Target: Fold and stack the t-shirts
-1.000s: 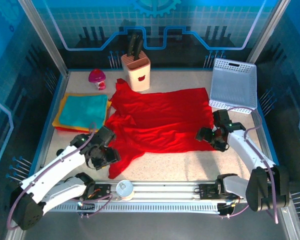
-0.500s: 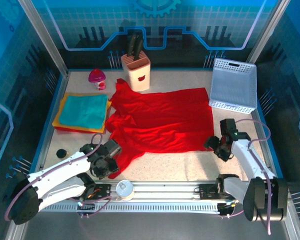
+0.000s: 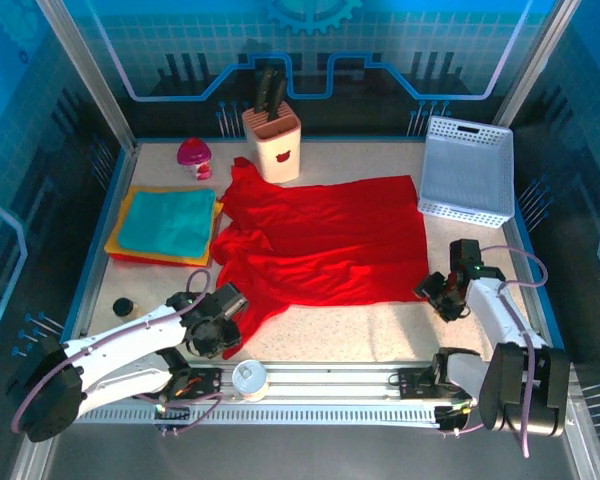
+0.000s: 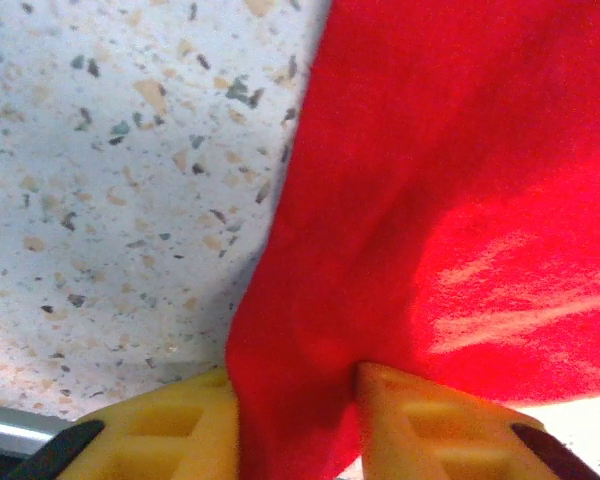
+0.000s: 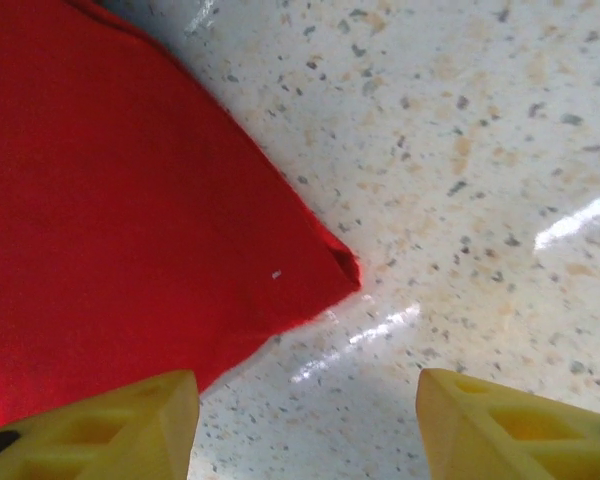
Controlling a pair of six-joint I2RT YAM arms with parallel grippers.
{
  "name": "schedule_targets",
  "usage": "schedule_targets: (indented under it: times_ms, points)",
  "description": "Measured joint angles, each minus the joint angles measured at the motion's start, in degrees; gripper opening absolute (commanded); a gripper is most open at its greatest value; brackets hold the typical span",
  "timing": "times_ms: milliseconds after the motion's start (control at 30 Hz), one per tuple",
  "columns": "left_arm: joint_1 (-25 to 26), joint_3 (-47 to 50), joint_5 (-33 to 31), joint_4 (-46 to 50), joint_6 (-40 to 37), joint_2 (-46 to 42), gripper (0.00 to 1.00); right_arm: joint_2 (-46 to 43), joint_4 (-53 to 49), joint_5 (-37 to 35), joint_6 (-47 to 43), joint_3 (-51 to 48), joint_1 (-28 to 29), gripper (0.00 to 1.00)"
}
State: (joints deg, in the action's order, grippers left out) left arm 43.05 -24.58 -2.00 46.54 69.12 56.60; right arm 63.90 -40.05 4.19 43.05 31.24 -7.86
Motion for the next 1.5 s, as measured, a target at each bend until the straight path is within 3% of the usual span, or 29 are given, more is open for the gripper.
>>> schedule_targets:
  times_ms: [167,267,367,467,600,733,933,1133,1267,1500]
  points:
    - [0.0,-0.1,-0.2,0.3,0.0,0.8,0.25,4.4,3.9,0.9,0.3,0.8,-0.1,0.5]
    - [0.0,-0.5,-0.2,0.5,-0.1,1.7,0.28,6.3,5.3,1.1,0.2,0.9,-0.1,0.55]
    - [0.0,-1.0,-0.2,0.7,-0.3,2.6,0.24,7.4,6.1,1.2,0.2,0.7,-0.1,0.51]
    - [0.0,-1.0,-0.2,0.9,-0.3,2.6,0.19,7.6,6.1,0.7,0.0,0.6,-0.1,0.39]
    - [0.0,-1.2,-0.1,0.7,-0.4,2.6,0.02,7.8,5.3,-0.7,-0.5,0.4,-0.6,0.2]
    - [0.0,-1.9,-0.2,1.2,-0.5,1.6,0.0,7.5,5.1,-0.5,-1.0,0.5,-0.9,0.01]
    - [0.7,-6.9,-0.3,6.4,-0.3,-4.4,0.0,4.8,5.0,1.9,-1.9,0.6,-0.7,0.0]
    - [2.2,-10.3,-0.3,13.3,0.6,-10.5,0.0,-7.4,-1.6,2.8,-2.1,0.6,-0.7,0.0]
    - [3.9,-12.1,-0.3,16.6,1.5,-11.4,0.0,-15.0,-6.3,2.9,-1.9,0.5,-0.7,0.0]
    - [8.2,-14.1,-0.3,19.2,3.7,-11.3,0.0,-17.9,-12.5,2.9,-1.4,0.2,-0.7,0.0]
